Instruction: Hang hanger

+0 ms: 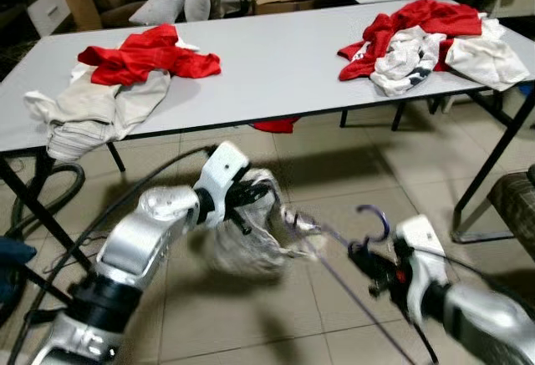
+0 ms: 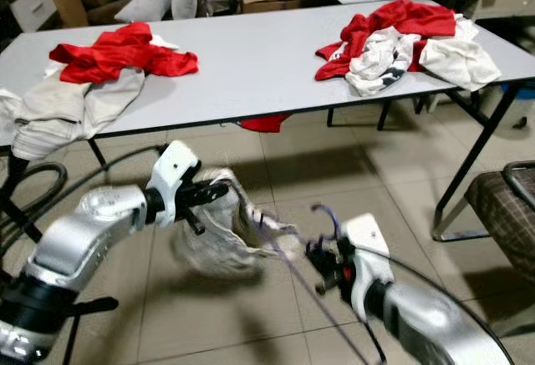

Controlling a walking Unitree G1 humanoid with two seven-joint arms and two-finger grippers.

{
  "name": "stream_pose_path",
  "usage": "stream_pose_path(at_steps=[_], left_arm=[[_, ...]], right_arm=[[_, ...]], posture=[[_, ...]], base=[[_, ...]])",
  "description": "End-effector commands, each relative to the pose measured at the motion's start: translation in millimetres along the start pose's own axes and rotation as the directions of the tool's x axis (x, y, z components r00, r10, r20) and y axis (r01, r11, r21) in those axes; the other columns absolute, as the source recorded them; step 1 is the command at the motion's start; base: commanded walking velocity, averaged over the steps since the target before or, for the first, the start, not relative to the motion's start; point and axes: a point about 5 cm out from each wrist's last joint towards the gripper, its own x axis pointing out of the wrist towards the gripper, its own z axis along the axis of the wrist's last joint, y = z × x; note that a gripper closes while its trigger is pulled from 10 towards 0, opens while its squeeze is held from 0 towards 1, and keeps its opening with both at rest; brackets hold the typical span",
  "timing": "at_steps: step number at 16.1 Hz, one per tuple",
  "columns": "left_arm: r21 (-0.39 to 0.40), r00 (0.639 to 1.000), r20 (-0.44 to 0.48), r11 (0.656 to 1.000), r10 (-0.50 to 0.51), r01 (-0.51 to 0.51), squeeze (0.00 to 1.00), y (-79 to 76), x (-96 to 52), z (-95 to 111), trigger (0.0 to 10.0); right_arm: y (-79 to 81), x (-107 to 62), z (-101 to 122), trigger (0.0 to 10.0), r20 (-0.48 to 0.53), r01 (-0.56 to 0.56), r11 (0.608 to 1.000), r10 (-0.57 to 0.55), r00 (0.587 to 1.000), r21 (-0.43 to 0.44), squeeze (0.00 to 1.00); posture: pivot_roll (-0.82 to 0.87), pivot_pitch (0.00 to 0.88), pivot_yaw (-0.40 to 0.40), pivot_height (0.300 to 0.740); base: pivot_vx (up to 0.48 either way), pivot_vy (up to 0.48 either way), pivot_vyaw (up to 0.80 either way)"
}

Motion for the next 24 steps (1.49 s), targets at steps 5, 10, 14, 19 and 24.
stream_pose_path(at_steps=[5,10,14,19,24], left_arm=[[0.190,0.991,0.135,0.982,-0.003,-0.023,0.00,19.8,0.0,57,0.0],[0.143,0.988,0.044,0.977,0.150,-0.155,0.00,40.5,0.0,48,0.0],[0.110,0.979,0.008,0.972,0.206,-0.205,0.00,43.8,-0.3,33,0.0],[0.100,0.983,0.063,0.979,0.171,-0.176,0.00,35.6,12.7,44,0.0],[0.124,0.985,0.083,0.979,0.150,-0.159,0.00,33.0,14.2,52,0.0]], right_arm=[[-15.3,50.0,4,10.0,0.023,-0.061,0.996,0.060,0.998,0.067,0.00],[-9.2,40.6,15,10.0,0.145,-0.122,0.992,0.116,0.983,0.036,0.00],[-5.9,-1.9,11,10.0,0.153,-0.171,0.984,0.175,0.972,-0.038,0.00],[-10.1,-37.9,9,10.0,0.127,-0.231,0.972,0.236,0.963,-0.050,0.00],[-17.7,-27.1,16,10.0,0.121,-0.189,0.980,0.195,0.973,-0.054,0.00]], posture=[[-0.04,0.000,0.115,0.740],[-0.02,0.000,0.105,0.740],[-0.04,0.000,0.107,0.740],[-0.06,0.000,0.091,0.740],[-0.06,0.000,0.074,0.740]], base=[[0.000,0.000,0.00],[0.000,0.000,0.00],[0.000,0.000,0.00],[0.000,0.000,0.00],[0.000,0.000,0.00]])
